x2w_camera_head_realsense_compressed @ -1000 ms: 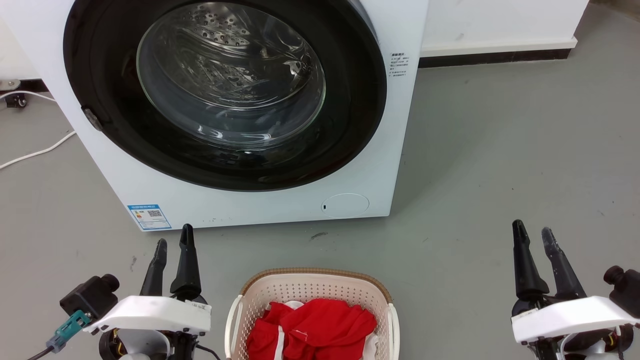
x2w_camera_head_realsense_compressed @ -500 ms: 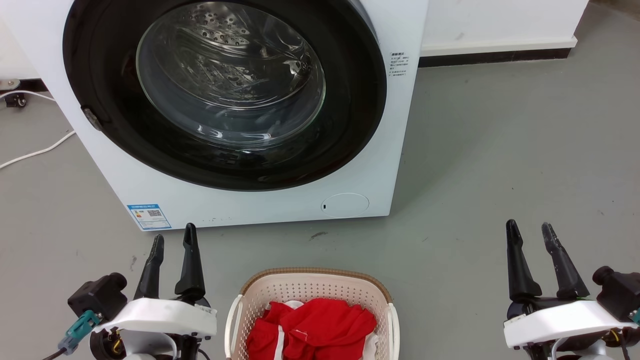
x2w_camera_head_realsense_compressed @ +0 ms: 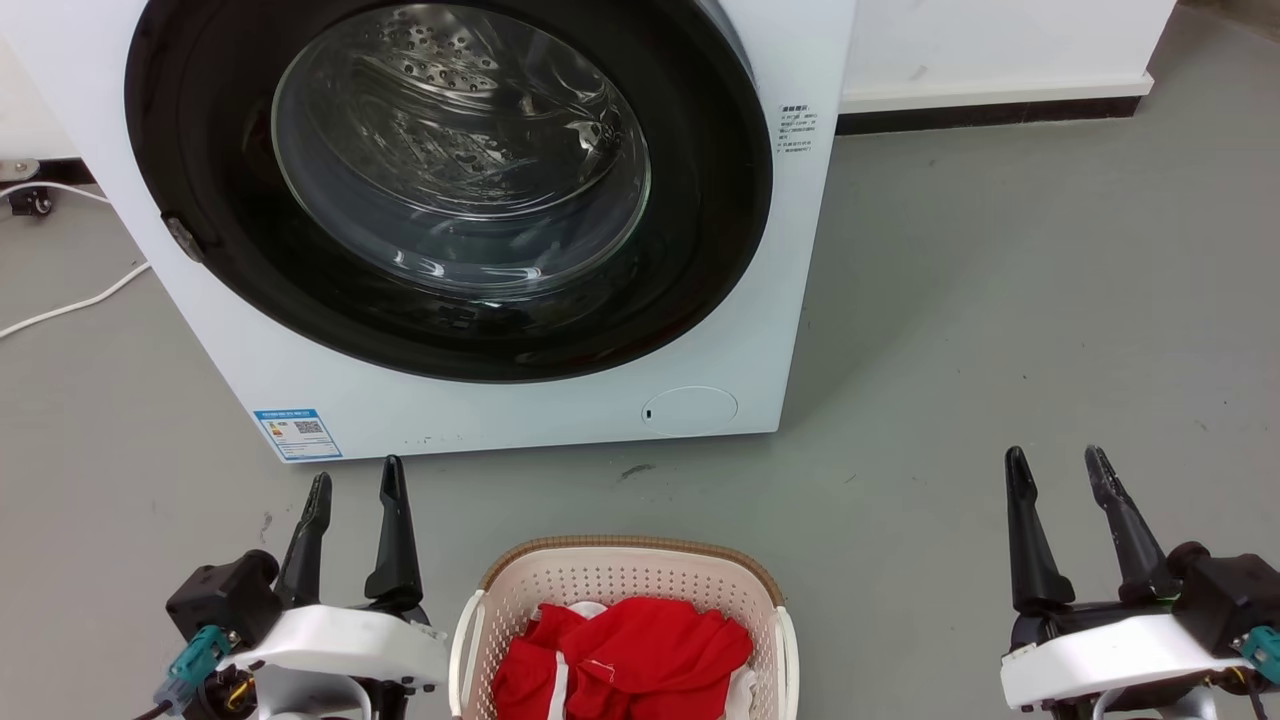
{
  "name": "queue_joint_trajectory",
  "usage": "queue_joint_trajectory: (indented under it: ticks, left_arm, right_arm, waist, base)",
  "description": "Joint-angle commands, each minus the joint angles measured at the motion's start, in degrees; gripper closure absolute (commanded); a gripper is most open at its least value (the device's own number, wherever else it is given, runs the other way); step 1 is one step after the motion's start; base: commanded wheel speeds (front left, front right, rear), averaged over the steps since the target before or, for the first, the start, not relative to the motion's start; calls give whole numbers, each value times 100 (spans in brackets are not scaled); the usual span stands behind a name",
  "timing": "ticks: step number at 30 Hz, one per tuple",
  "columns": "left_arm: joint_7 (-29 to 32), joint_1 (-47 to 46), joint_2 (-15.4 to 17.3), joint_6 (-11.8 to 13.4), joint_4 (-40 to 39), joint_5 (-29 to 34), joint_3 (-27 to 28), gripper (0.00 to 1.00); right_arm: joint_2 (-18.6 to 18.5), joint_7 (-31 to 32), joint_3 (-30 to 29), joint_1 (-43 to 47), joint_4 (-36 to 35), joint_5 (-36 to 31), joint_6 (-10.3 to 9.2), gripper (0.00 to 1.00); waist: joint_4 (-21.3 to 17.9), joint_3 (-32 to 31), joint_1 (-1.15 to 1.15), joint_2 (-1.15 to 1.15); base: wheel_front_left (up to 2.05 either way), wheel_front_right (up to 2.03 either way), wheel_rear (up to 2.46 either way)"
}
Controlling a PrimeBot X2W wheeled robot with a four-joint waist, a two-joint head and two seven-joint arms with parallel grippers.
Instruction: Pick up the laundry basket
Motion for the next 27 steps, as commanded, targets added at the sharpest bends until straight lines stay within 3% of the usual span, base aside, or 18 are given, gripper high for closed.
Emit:
queue_joint_trajectory:
  ticks: [1, 27]
  left_arm:
    - [-55, 31, 20, 17, -23, 109, -13, 0]
    - [-351, 115, 23, 181, 79, 1249, -82, 0]
  right_arm:
    - [-28, -44, 6, 44, -66, -107, 0, 0]
    - [-32, -336, -4, 200, -18, -1121, -1, 0]
  waist:
    - [-1, -2, 0, 0]
    - [-5, -35, 0, 0]
  base:
    - [0, 0, 0]
    - [0, 0, 0]
